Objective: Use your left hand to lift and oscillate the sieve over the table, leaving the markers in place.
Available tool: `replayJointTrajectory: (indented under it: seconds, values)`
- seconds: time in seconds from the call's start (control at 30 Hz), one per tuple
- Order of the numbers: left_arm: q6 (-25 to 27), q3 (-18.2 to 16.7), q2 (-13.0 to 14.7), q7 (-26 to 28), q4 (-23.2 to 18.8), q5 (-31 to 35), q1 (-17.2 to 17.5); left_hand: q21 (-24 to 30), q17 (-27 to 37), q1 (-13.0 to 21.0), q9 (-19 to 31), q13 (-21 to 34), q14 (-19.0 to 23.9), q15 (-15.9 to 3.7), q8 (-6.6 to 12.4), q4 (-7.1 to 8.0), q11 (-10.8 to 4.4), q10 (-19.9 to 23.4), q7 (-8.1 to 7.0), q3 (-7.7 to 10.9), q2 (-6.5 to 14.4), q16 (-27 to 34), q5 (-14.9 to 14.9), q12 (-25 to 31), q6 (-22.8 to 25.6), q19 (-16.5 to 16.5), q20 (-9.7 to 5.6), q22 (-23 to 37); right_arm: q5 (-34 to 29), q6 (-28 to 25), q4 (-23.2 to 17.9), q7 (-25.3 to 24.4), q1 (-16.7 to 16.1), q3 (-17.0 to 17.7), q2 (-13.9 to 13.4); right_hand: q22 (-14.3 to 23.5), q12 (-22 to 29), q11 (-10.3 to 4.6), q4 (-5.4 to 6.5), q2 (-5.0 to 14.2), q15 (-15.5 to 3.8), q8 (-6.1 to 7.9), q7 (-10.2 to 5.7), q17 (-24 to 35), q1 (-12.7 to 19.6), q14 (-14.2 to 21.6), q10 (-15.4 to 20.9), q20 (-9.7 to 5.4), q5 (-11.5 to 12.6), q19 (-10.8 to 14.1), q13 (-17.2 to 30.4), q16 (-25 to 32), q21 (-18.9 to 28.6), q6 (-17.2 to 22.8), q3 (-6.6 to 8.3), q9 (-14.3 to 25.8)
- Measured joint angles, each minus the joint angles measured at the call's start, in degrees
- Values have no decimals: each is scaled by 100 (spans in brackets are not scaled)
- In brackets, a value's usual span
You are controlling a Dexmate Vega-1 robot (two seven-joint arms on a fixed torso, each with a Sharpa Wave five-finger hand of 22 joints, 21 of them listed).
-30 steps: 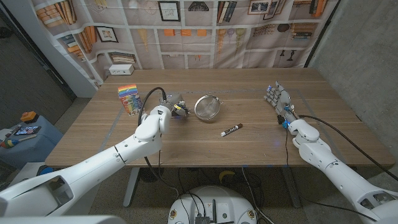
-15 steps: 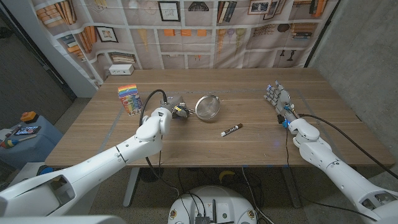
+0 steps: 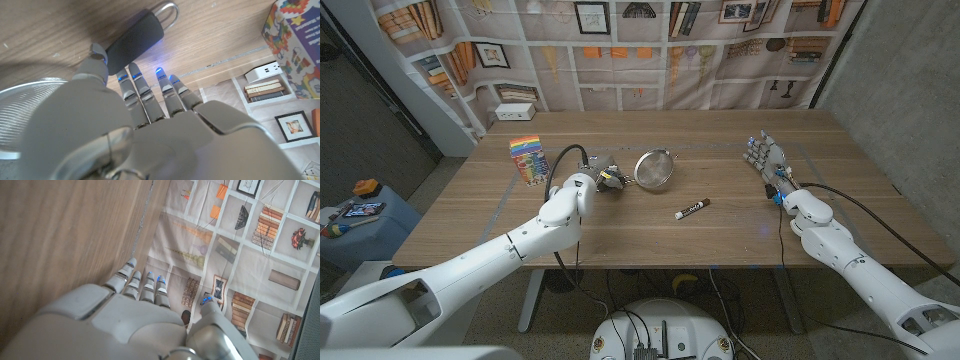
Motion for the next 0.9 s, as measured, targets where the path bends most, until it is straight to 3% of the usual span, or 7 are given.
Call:
replayJointTrajectory:
  seconds: [0.5, 0.9]
  values:
    - [90, 9, 103, -3, -110, -114, -18, 0, -1, -147, -44, -1, -364, 13, 4, 4, 30, -1076, 28, -73, -152, 0, 0, -28, -925, -216, 72, 0, -10, -26, 77, 18, 56, -27, 32, 0, 0, 0, 0, 0, 0, 0, 0, 0, 0, 0, 0, 0, 0, 0, 0, 0, 0, 0, 0, 0]
    - [194, -42, 184, 49, -198, -269, -30, -25, -1, -437, -36, -17, -1090, 39, 3, 60, 130, -1906, 131, -210, -324, 0, -28, -28, -1775, -570, 71, 0, -29, -26, 212, 35, 161, -66, 101, 0, 0, 0, 0, 0, 0, 0, 0, 0, 0, 0, 0, 0, 0, 0, 0, 0, 0, 0, 0, 0]
